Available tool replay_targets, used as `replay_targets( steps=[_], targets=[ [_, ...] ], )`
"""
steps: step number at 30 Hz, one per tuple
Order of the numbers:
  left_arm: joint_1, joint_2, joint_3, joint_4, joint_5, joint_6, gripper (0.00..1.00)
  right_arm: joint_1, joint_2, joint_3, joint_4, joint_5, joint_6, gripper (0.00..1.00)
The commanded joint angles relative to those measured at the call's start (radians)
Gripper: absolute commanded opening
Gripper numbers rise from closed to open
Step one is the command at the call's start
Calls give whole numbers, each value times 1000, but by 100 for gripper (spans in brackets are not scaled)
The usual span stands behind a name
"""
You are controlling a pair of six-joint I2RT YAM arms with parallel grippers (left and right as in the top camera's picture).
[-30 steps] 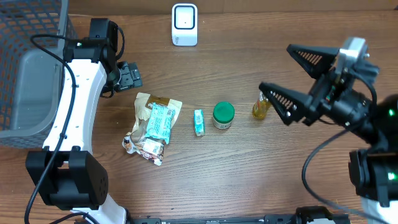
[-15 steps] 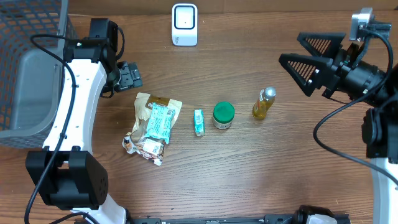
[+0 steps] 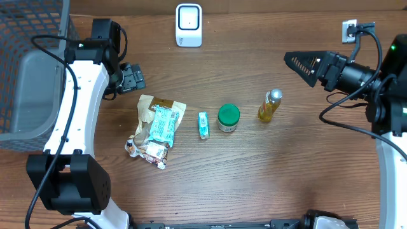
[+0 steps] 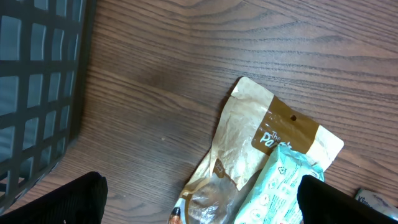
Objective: Scan the item barcode
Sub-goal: 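Lower the open right gripper over the yellow bottle's neck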
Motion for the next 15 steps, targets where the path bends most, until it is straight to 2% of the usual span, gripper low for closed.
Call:
replay_targets(
  steps=[1, 5, 11, 15],
  targets=[
    [-5, 1, 16, 1, -13, 12, 100, -3, 14, 11, -59, 18, -8, 100],
    [-5, 1, 16, 1, -13, 12, 100, 10, 29, 4, -155, 106, -75, 100],
    [-5, 1, 16, 1, -13, 12, 100, 106, 34, -2, -317, 580, -75, 95],
    [-5, 1, 16, 1, -13, 12, 100, 212, 42, -2, -323, 748, -70, 97]
  ],
)
